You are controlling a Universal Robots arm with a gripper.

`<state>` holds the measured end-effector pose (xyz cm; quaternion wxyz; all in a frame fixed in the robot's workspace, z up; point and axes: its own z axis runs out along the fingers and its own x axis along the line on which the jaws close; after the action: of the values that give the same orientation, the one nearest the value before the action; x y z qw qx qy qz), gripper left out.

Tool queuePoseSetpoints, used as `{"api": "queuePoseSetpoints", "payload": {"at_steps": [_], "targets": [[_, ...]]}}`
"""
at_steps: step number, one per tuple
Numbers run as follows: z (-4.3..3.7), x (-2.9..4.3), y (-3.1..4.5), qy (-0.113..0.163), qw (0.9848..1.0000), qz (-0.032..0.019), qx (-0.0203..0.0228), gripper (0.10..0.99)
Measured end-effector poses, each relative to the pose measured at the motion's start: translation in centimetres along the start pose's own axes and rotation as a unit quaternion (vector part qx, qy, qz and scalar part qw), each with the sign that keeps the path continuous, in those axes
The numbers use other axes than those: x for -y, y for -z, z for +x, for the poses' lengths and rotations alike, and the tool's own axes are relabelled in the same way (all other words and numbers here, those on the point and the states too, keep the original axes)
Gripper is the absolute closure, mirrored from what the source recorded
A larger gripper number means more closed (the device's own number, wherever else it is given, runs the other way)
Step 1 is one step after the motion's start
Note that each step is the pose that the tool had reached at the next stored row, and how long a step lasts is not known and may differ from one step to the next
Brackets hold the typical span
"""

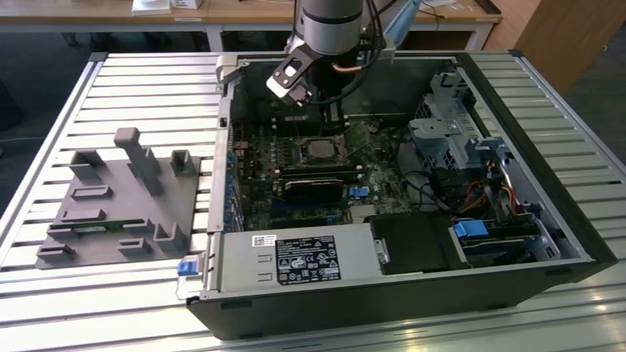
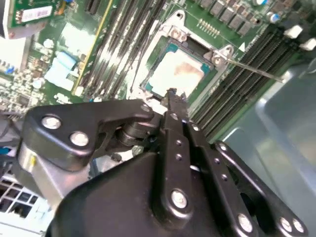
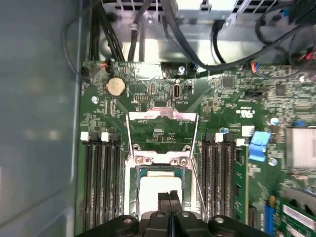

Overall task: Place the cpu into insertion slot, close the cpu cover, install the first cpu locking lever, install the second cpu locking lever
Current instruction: 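Close the cpu cover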

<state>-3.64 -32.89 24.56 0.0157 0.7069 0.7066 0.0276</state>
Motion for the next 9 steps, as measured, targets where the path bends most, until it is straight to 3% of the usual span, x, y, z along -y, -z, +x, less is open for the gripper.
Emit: {"api": "queuePoseSetpoints", "payload": {"at_steps": [6,9], "targets": [[0.0,-0.07,0.0,0.0,1.0,0.0,0.0001,0.98],[0.0,-0.83,-0.05,0.0,1.0,0.0004,0.0,0.98]]}}
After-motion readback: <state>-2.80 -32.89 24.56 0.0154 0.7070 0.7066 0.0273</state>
